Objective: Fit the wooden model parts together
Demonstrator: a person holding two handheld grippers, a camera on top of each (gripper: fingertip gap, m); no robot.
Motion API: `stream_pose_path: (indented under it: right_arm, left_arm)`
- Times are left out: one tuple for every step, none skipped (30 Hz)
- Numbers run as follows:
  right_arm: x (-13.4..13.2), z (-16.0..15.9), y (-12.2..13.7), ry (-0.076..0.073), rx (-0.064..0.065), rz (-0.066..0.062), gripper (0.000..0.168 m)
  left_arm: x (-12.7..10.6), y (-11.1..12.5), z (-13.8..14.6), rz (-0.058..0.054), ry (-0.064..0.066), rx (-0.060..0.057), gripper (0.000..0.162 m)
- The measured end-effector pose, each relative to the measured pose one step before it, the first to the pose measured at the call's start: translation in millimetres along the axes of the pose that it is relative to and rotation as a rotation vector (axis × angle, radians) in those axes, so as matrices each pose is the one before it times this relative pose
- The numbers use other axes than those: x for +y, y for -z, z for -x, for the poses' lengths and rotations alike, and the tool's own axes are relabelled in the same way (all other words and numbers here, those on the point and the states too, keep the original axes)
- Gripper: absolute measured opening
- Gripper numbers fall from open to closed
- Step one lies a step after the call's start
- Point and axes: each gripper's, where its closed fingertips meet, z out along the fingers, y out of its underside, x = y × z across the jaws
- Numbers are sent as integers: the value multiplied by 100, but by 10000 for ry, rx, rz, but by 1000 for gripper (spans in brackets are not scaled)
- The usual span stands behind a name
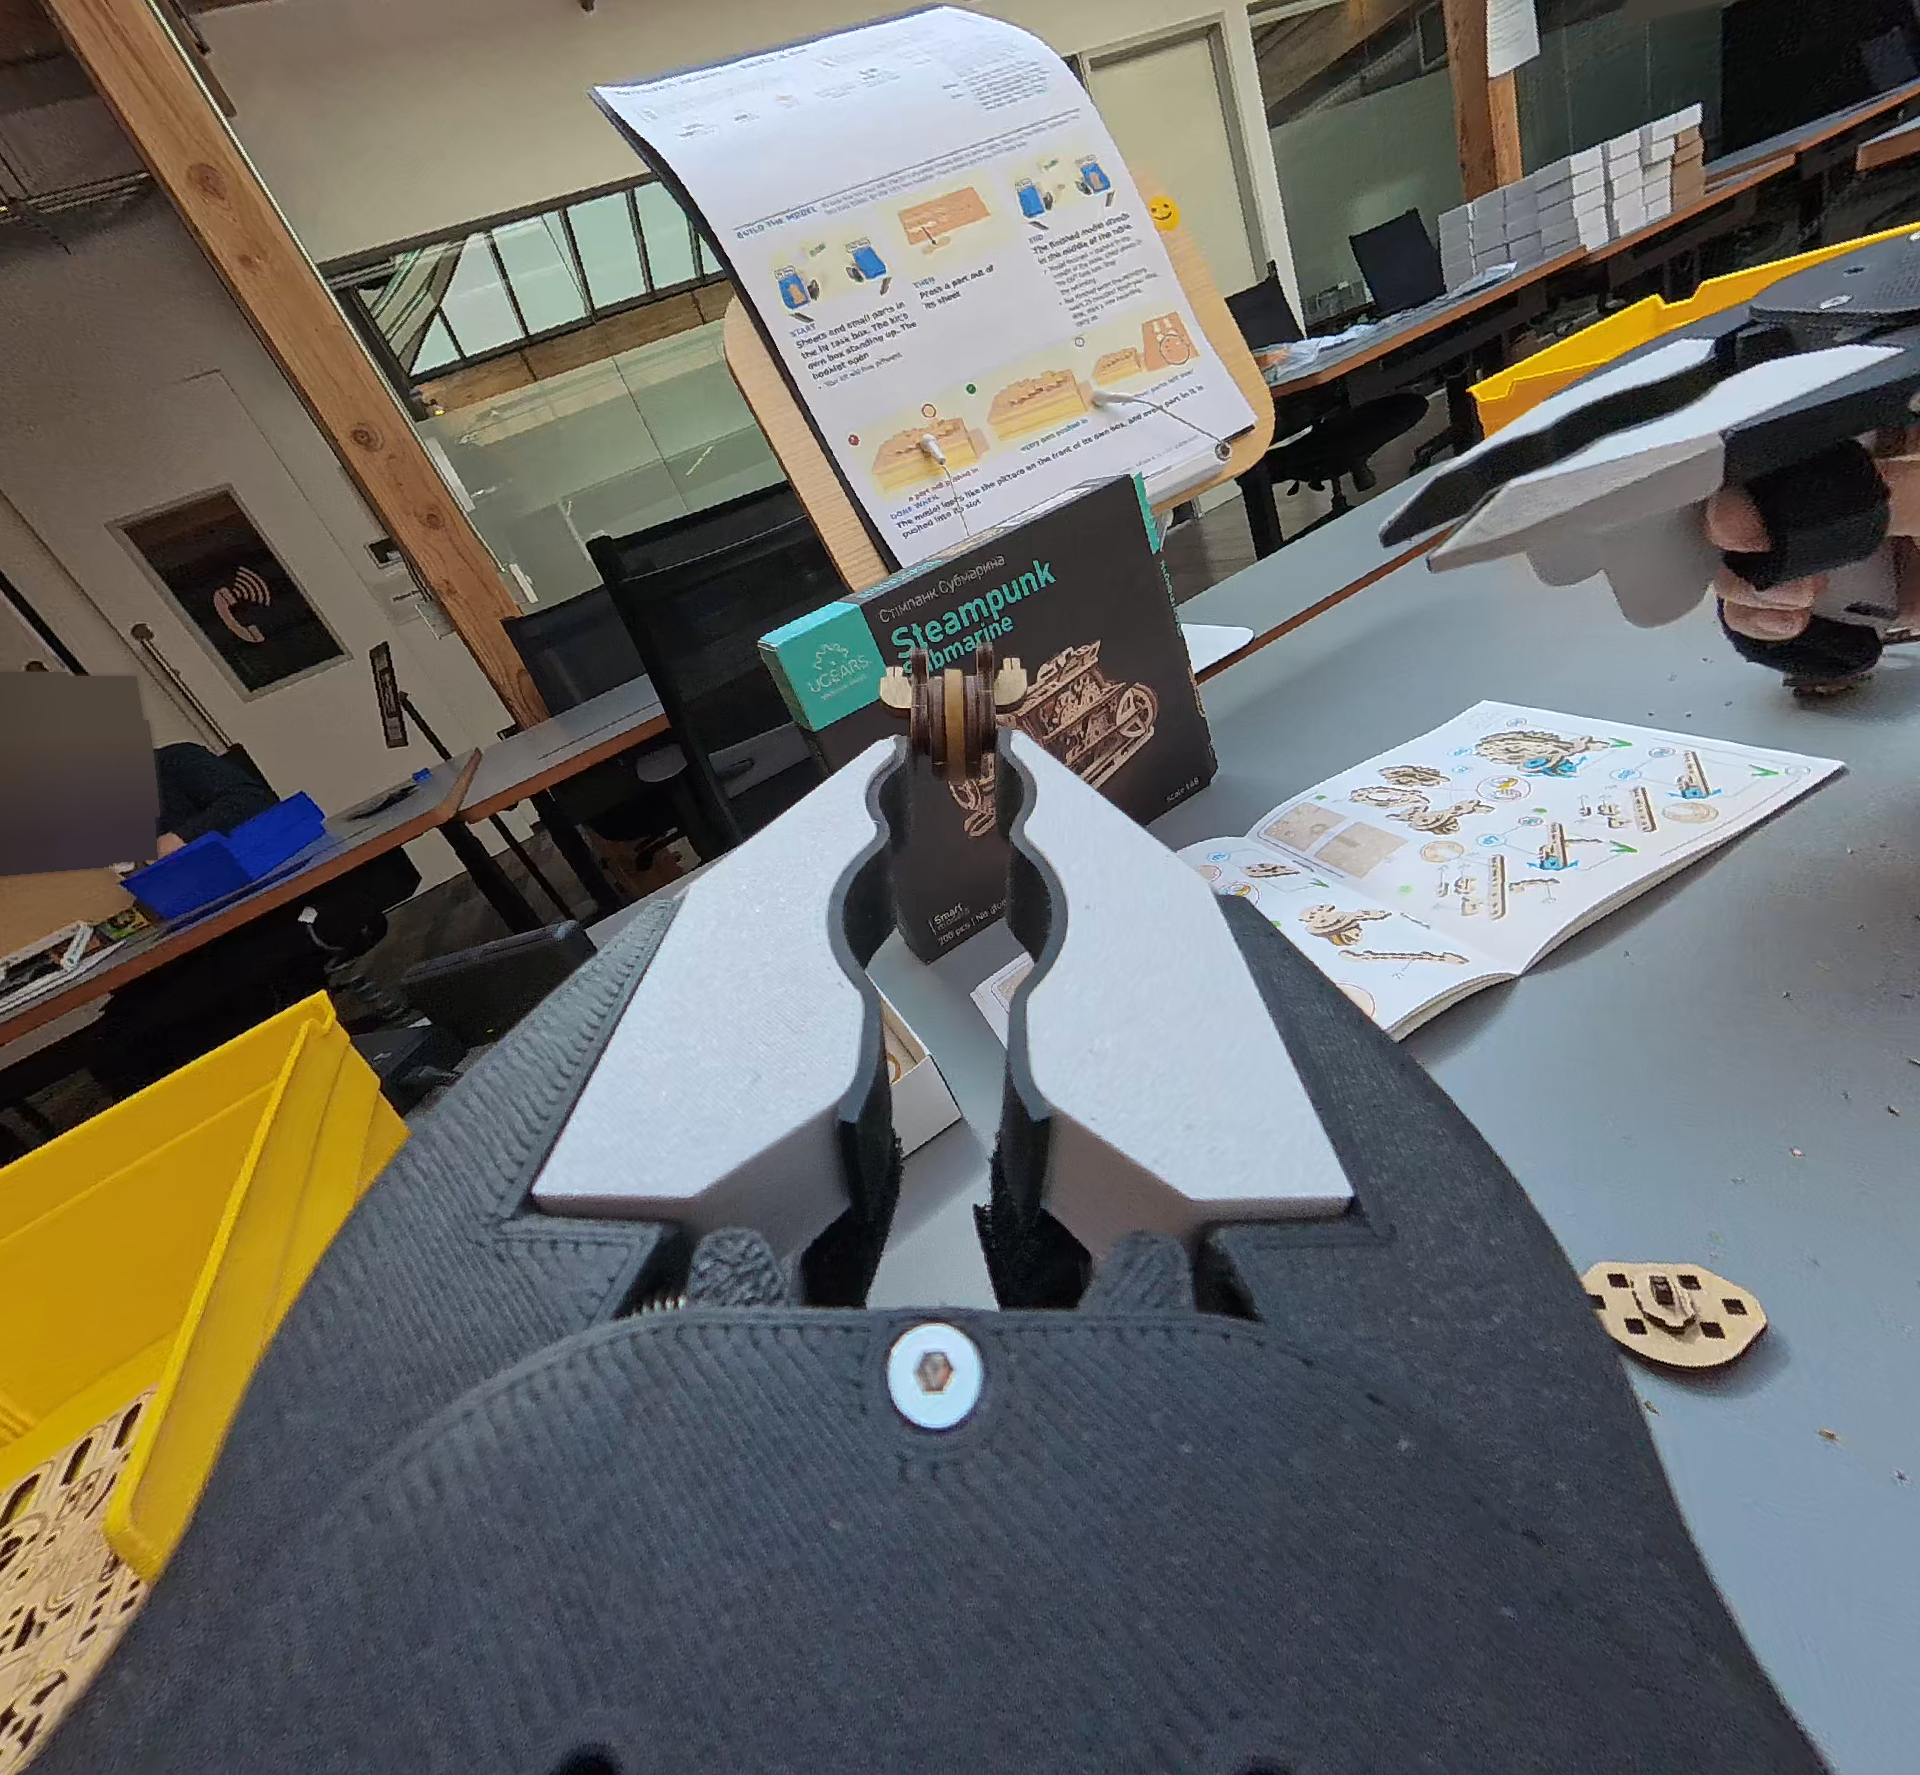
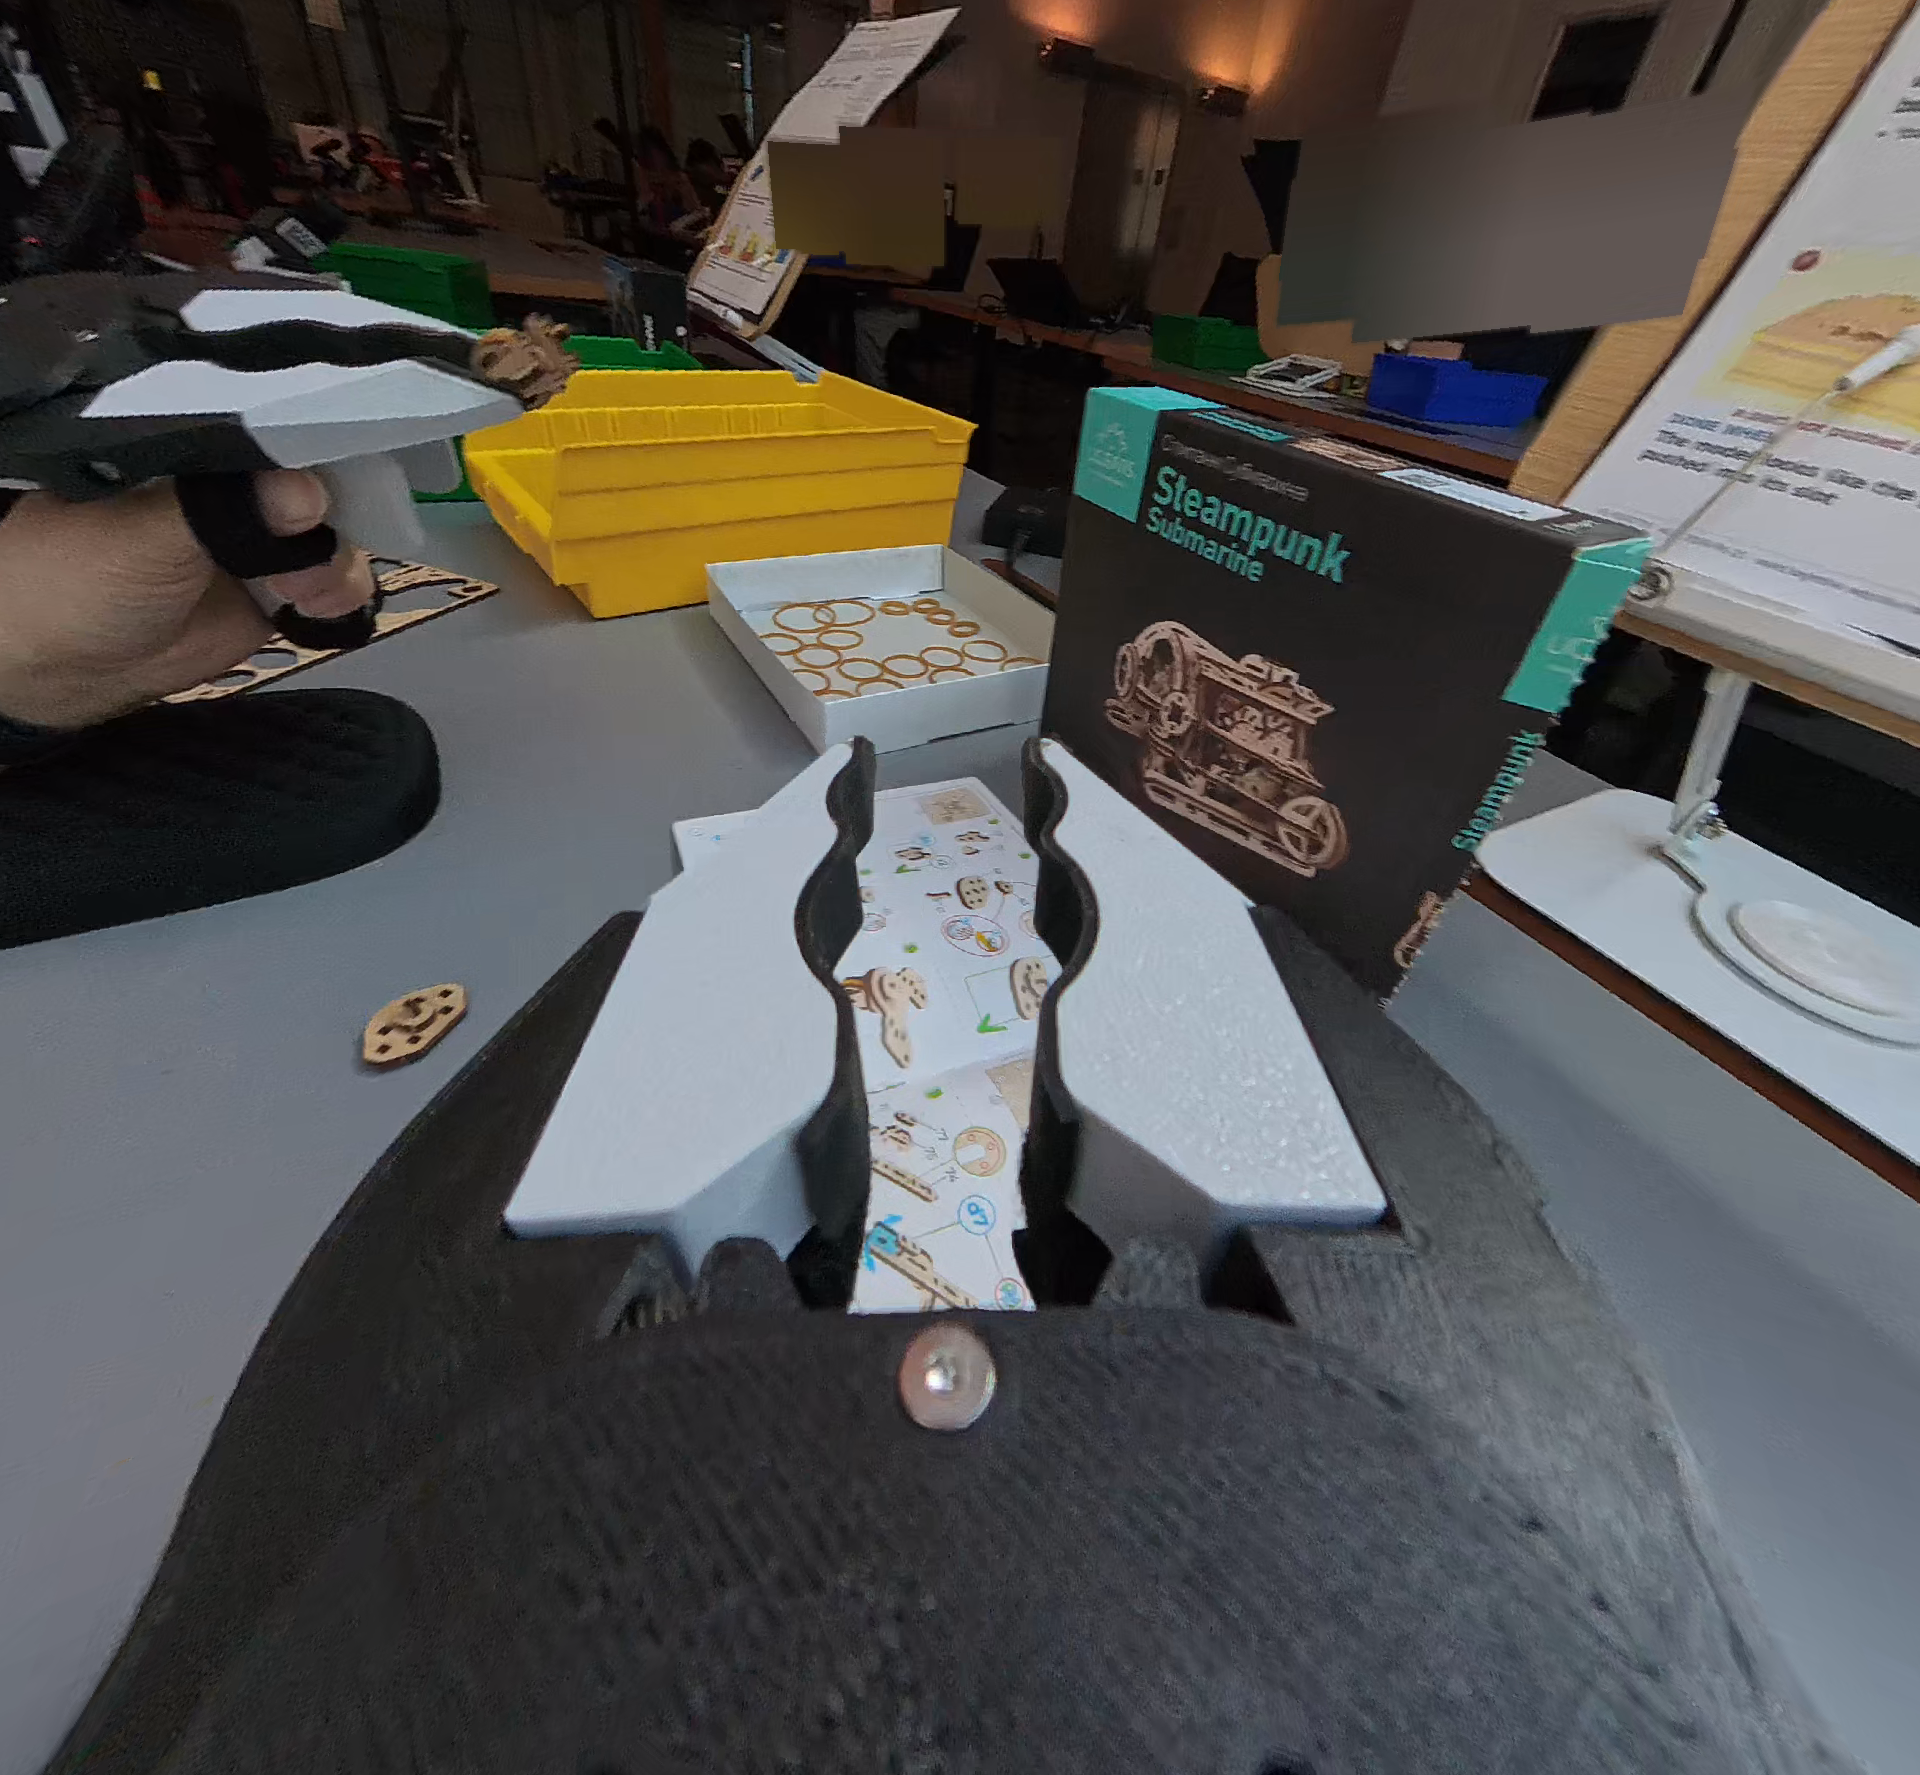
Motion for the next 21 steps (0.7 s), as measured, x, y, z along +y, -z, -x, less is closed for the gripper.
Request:
stream_pose_path:
  right_arm:
    - [72, 2127, -361, 161, -1116, 156, 30]
    - [521, 2313, -549, 95, -1210, 447, 30]
    - [916, 1979, -766, 6, -993, 647, 31]
    - [1024, 1792, -956, 26, -851, 672, 35]
    - [1123, 1555, -1088, 120, -679, 705, 36]
    - [1134, 1041, -1129, 199, -336, 733, 35]
    - [992, 751, -1049, 242, -161, 669, 36]
    - [707, 742, -935, 189, -194, 518, 36]
    - [448, 529, -813, 0, -128, 392, 35]
    - [290, 434, -685, -178, -145, 313, 35]
    - [158, 518, -565, -193, -247, 218, 35]
    - [41, 332, -460, -164, -127, 116, 35]
    - [45, 81, -362, -101, 32, 93, 35]
    - [63, 28, -282, -25, 54, 105, 35]
    - [106, -13, -194, -3, 71, 123, 35]
    - [110, -23, -132, 27, 66, 101, 35]
    - [49, 64, -77, 71, 0, 51, 35]
    - [0, 78, -36, 65, -24, 11, 35]
    - [-6, -61, 1, -5, 33, 7, 35]
    - [-7, -73, 20, -46, 15, -3, 35]
    - [-17, -17, 26, -41, -17, -20, 35]
  left_arm:
    - [-77, 42, 145, -58, 166, -1, 13]
    - [-61, 43, 140, -45, 158, 11, 13]
    - [-16, 31, 132, -18, 130, 0, 13]
    - [-19, 29, 105, -17, 90, -8, 13]
    - [-35, 19, 63, -27, 46, -4, 13]
    - [-16, 7, 14, -7, 8, -2, 13]
    - [13, -10, -22, 15, -26, 4, 13]
    - [22, -10, -52, 22, -41, 7, 13]
    - [-3, -13, -68, 7, -40, 13, 13]
    - [-35, -2, -59, -2, -34, 14, 13]
    - [-18, 1, -44, 0, -29, 7, 13]
    - [-29, 11, -16, -3, -20, -5, 13]
    - [-45, 7, 17, -15, -9, -6, 13]
    - [-17, 13, 33, -9, 5, -8, 13]
    - [9, 9, 42, 5, 16, -11, 13]
    - [3, 3, 46, -2, 22, -8, 13]
    - [-20, 9, 25, -14, 24, -3, 13]
    - [-27, 5, 19, -8, 6, -2, 13]
    - [-4, 9, 12, 3, -21, -12, 13]
    - [-18, -1, -6, -3, -29, -10, 13]
    - [-17, -1, -37, -2, -19, 7, 13]
